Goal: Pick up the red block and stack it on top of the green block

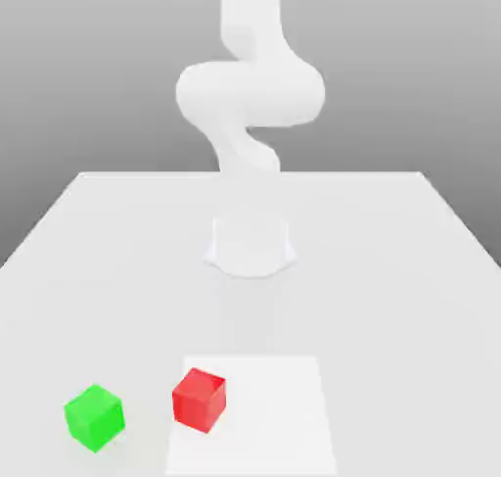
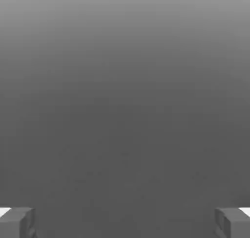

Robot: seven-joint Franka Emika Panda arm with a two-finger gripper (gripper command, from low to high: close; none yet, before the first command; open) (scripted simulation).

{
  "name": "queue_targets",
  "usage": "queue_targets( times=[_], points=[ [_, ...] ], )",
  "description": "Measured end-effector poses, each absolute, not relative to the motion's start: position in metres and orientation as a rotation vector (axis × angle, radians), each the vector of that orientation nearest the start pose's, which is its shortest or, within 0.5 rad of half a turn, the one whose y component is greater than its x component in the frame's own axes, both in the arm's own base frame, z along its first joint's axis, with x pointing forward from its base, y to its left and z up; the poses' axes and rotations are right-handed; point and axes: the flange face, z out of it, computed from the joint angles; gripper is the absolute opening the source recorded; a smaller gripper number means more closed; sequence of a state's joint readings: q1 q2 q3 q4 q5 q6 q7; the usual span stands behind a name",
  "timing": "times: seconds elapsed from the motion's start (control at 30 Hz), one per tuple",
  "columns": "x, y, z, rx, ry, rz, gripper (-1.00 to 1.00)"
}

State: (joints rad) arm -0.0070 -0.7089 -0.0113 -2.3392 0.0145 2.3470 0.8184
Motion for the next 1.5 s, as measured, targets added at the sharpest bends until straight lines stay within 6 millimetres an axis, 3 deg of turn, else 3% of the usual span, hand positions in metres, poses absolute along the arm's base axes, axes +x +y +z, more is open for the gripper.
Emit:
queue_targets(
  times=[0.17, 0.37, 0.5, 0.67, 0.87, 0.9, 1.13, 1.33, 1.5],
  points=[
    [0.435, -0.024, 0.556, -2.501, 1.262, -0.690, 0.00],
    [0.459, -0.040, 0.425, -2.534, 1.457, -0.434, 0.00],
    [0.454, -0.050, 0.339, -2.548, 1.591, -0.266, 0.00],
    [0.424, -0.064, 0.239, -2.554, 1.773, -0.063, 0.00],
    [0.413, -0.066, 0.162, -2.561, 1.820, -0.002, 0.00],
    [0.412, -0.065, 0.151, -2.560, 1.821, -0.001, -1.00],
    [0.412, -0.065, 0.148, -2.560, 1.821, -0.002, -1.00],
    [0.412, -0.068, 0.203, -2.564, 1.815, -0.001, -1.00],
    [0.420, -0.116, 0.222, -2.628, 1.723, 0.001, -1.00]
  ],
)
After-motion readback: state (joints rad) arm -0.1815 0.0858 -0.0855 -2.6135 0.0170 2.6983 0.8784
